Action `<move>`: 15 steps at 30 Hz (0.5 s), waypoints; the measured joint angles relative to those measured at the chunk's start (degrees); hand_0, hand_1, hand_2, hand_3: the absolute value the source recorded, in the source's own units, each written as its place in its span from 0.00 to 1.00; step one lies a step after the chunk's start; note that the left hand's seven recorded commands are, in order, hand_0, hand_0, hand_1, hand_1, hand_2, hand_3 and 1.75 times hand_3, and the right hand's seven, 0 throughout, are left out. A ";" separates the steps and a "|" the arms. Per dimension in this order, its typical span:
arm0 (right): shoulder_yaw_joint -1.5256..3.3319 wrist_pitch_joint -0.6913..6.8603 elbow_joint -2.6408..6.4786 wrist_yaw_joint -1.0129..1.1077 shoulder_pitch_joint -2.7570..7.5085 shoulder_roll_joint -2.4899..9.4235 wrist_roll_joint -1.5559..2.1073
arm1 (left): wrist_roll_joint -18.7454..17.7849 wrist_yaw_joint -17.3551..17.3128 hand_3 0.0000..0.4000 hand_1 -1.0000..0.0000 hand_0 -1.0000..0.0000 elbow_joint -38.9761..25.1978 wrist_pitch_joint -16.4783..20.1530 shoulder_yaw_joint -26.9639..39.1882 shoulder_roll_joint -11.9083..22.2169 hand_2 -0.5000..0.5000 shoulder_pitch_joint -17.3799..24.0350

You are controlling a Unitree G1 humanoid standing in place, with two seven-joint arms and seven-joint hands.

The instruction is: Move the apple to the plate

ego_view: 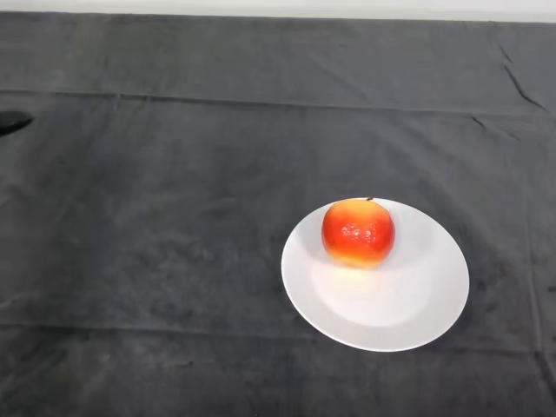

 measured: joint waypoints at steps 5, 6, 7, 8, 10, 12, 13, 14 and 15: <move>0.00 0.00 0.00 0.00 0.00 0.00 0.00 | 0.21 3.28 0.00 1.00 1.00 -5.66 0.32 3.51 0.02 0.50 3.19; 0.00 0.00 0.00 0.00 0.00 0.00 0.00 | 0.59 3.75 0.00 1.00 1.00 -6.31 0.34 4.15 0.03 0.50 3.79; 0.00 0.00 0.00 0.00 0.00 0.00 0.00 | 0.96 4.08 0.00 1.00 1.00 -6.83 0.38 4.66 0.03 0.50 4.18; 0.00 0.00 0.00 0.00 0.00 0.00 0.00 | 1.33 4.18 0.00 1.00 1.00 -7.03 0.39 5.03 0.03 0.50 4.33; 0.00 0.00 0.00 0.00 0.00 0.00 0.00 | 1.91 4.76 0.00 1.00 1.00 -7.06 0.40 5.48 0.03 0.50 4.36; 0.00 0.00 0.00 0.00 0.00 0.00 0.00 | 2.34 5.30 0.00 1.00 1.00 -7.08 0.40 6.36 0.03 0.50 4.48; 0.00 0.00 0.00 0.00 0.00 0.00 0.00 | 2.38 5.56 0.00 1.00 1.00 -7.08 0.40 6.70 0.03 0.50 4.51; 0.00 0.00 0.00 0.00 0.00 0.00 0.00 | 2.46 5.78 0.00 1.00 1.00 -7.08 0.40 7.15 0.02 0.50 4.52; 0.00 0.00 0.00 0.00 0.00 0.00 0.00 | 2.59 6.03 0.00 1.00 1.00 -7.08 0.40 7.50 0.02 0.50 4.52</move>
